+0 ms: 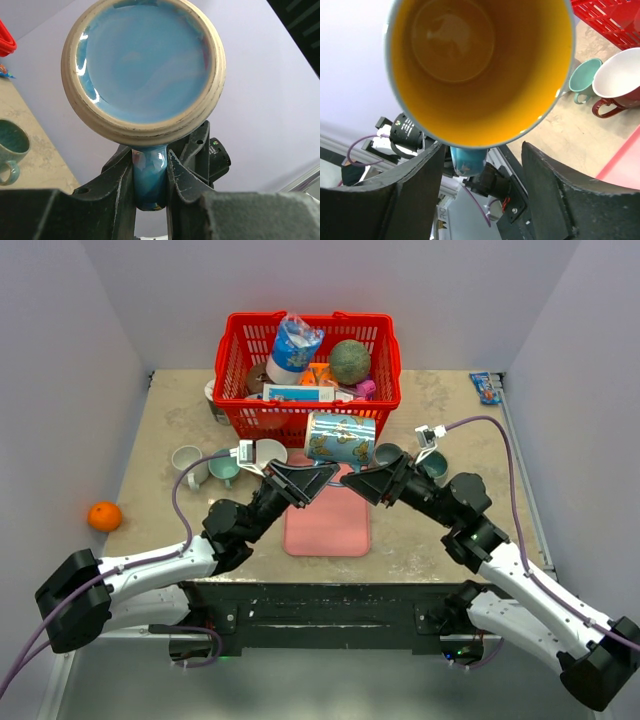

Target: Turn the mug right side up

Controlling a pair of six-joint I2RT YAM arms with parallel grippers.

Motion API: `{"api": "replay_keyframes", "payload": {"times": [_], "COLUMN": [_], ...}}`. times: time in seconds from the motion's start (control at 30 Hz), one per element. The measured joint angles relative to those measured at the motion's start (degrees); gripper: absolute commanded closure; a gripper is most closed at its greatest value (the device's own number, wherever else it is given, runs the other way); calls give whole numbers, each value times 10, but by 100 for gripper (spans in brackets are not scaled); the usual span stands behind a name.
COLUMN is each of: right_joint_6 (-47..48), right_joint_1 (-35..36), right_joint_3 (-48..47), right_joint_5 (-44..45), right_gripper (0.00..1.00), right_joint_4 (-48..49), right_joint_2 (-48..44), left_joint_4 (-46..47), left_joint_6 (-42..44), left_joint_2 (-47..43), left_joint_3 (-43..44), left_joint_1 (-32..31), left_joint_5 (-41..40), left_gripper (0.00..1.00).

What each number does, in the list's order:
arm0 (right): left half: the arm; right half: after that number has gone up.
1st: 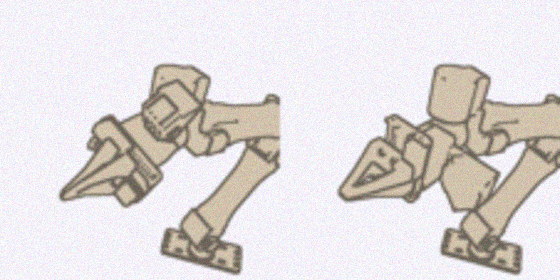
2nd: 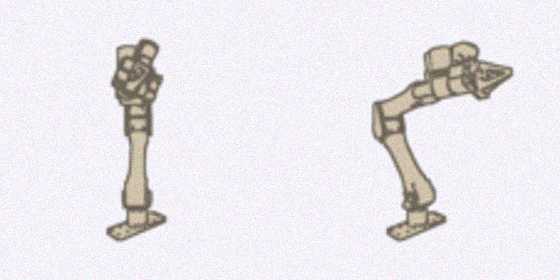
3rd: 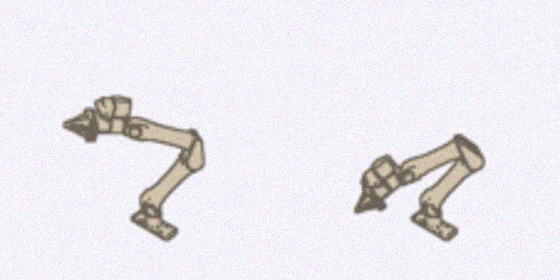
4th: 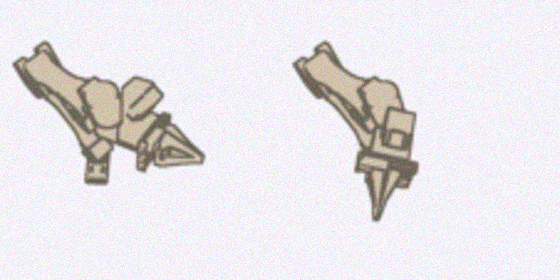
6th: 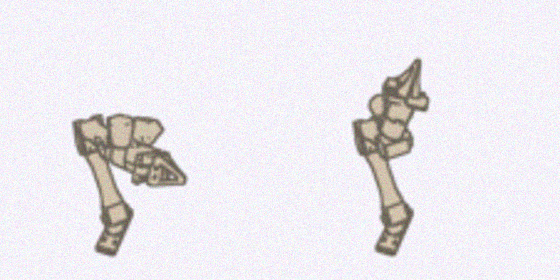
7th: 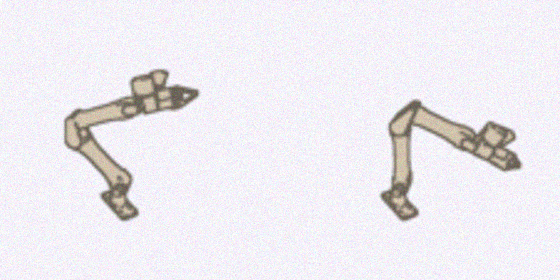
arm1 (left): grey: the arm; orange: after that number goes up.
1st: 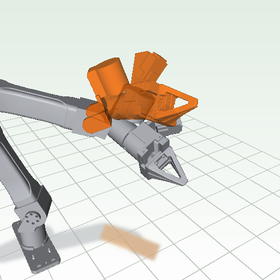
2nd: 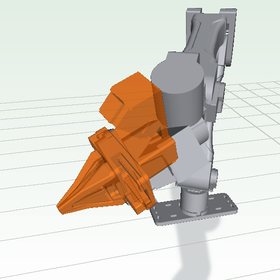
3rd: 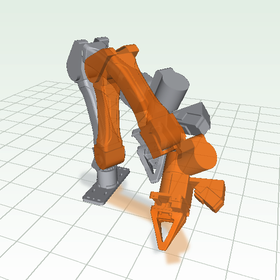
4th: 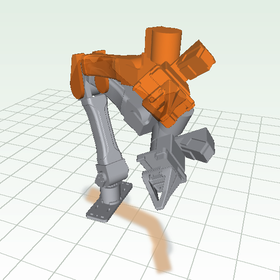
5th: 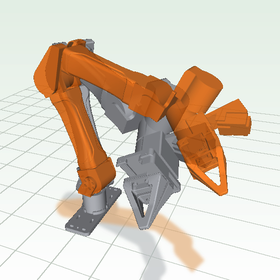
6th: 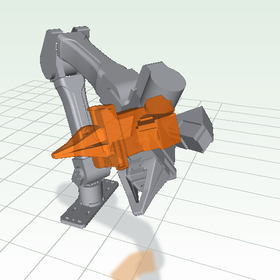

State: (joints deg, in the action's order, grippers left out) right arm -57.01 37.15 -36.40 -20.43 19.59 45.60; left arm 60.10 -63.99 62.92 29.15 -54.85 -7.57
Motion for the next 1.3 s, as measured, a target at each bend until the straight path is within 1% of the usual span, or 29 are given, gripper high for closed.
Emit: {"api": "replay_keyframes", "payload": {"times": [0.1,0.13,0.33,0.4,0.43,0.47,0.53,0.57,0.63,0.7,0.73,0.8,0.83,0.9,0.93,1.0,1.03,1.1,1.13,1.2,1.23,1.3], "right_joint_6": [-8,-9,-31,-40,-44,-48,-56,-58,-60,-58,-58,-59,-58,-58,-57,-56,-54,-49,-46,-41,-37,-28], "right_joint_1": [1,1,3,3,3,4,4,4,4,4,4,5,5,5,5,7,7,7,7,7,8,8], "right_joint_3": [0,0,0,0,0,0,0,0,0,0,0,0,0,0,0,1,1,1,1,1,1,-2], "right_joint_5": [5,5,14,14,14,14,13,14,14,14,13,14,14,15,15,16,19,27,31,37,42,50], "right_gripper": [39,42,48,53,57,66,77,89,100,100,100,100,100,100,100,100,100,100,100,100,100,100], "right_joint_4": [8,11,38,45,49,54,59,61,67,70,70,67,64,56,51,42,34,16,4,-12,-21,-46], "right_joint_2": [2,2,9,14,18,21,23,23,22,20,19,16,13,7,3,-5,-11,-19,-24,-29,-33,-38], "left_joint_4": [8,10,28,34,37,39,40,41,45,48,47,46,45,44,42,37,34,29,25,16,11,-1], "left_joint_6": [-1,-1,0,1,1,3,8,7,5,5,7,7,8,8,9,22,24,33,36,39,41,48], "left_joint_2": [1,2,15,21,23,25,28,29,29,28,28,28,28,26,26,23,21,16,14,7,5,0], "left_joint_3": [0,0,0,0,0,0,0,0,0,1,1,2,2,2,2,2,2,2,2,2,2,2], "left_joint_1": [-2,-2,-10,-12,-13,-13,-14,-15,-16,-18,-19,-19,-20,-22,-23,-23,-23,-24,-26,-27,-27,-27], "left_joint_5": [-1,-2,-3,-6,-9,-12,-20,-22,-23,-24,-25,-24,-24,-22,-21,-19,-18,-11,-9,-1,3,10], "left_gripper": [100,100,100,100,100,100,100,100,100,100,95,88,77,67,58,50,43,37,32,28,23,19]}}
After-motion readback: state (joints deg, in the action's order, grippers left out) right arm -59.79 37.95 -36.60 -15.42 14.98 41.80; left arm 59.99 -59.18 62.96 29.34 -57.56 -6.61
